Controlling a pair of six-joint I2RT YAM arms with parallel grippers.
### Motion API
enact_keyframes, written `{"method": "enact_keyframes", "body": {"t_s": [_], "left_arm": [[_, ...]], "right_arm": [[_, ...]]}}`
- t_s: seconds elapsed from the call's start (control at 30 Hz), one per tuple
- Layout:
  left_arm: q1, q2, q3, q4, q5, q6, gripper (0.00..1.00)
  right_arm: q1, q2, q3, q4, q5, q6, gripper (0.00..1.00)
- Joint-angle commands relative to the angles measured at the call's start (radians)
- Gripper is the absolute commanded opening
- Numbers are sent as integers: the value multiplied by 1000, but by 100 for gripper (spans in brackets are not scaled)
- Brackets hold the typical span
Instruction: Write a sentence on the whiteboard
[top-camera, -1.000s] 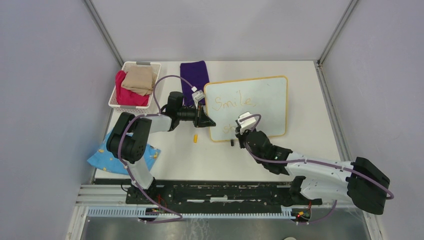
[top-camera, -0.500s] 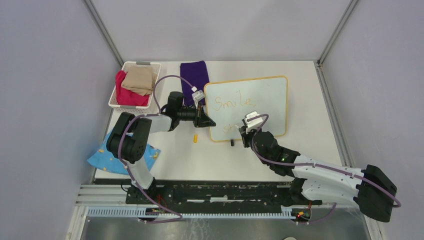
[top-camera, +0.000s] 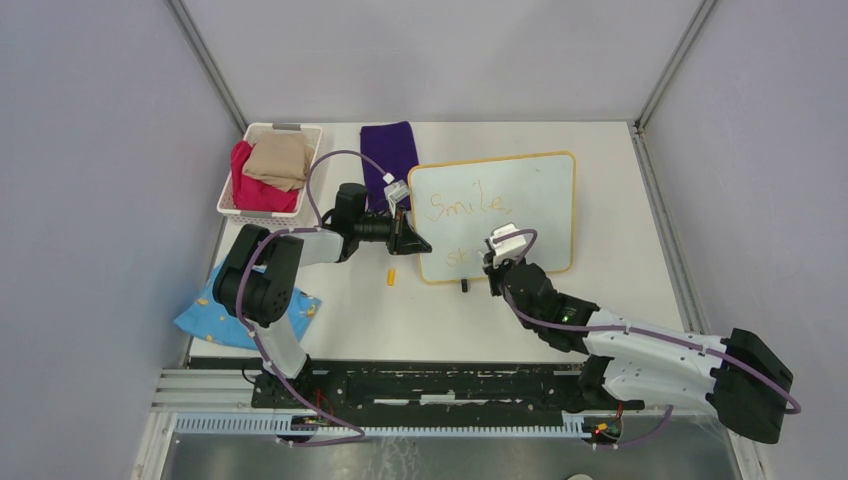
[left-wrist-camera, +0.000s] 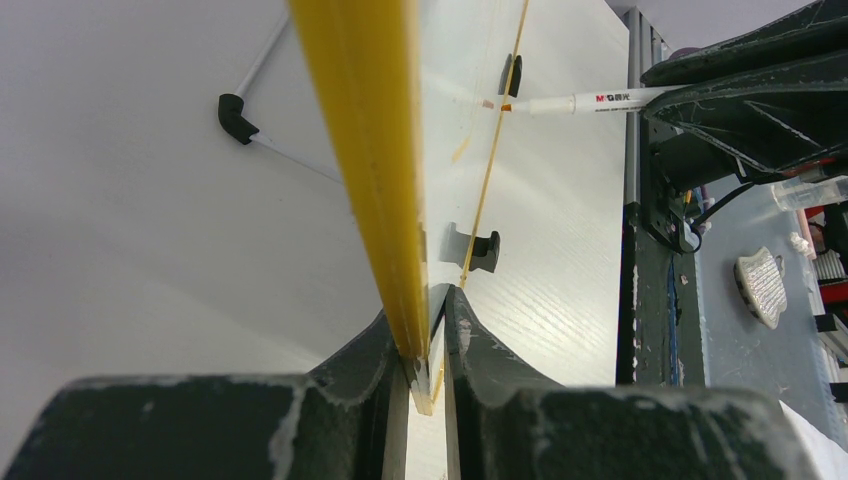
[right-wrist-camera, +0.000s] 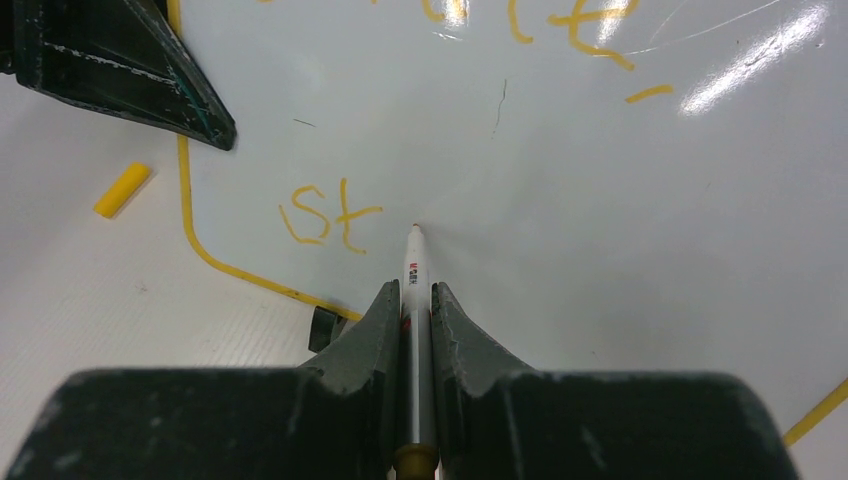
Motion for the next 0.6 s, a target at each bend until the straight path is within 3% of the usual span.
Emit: {"method": "enact_keyframes", "body": {"t_s": [0.0, 0.57], "left_arm": [[-38, 77, -29, -140, -222, 154, 2], [-39, 80, -28, -141, -222, 155, 2]], "right_arm": [[-9, 16, 17, 12, 47, 5, 0], [-12, 65, 27, 51, -25, 5, 0]]}}
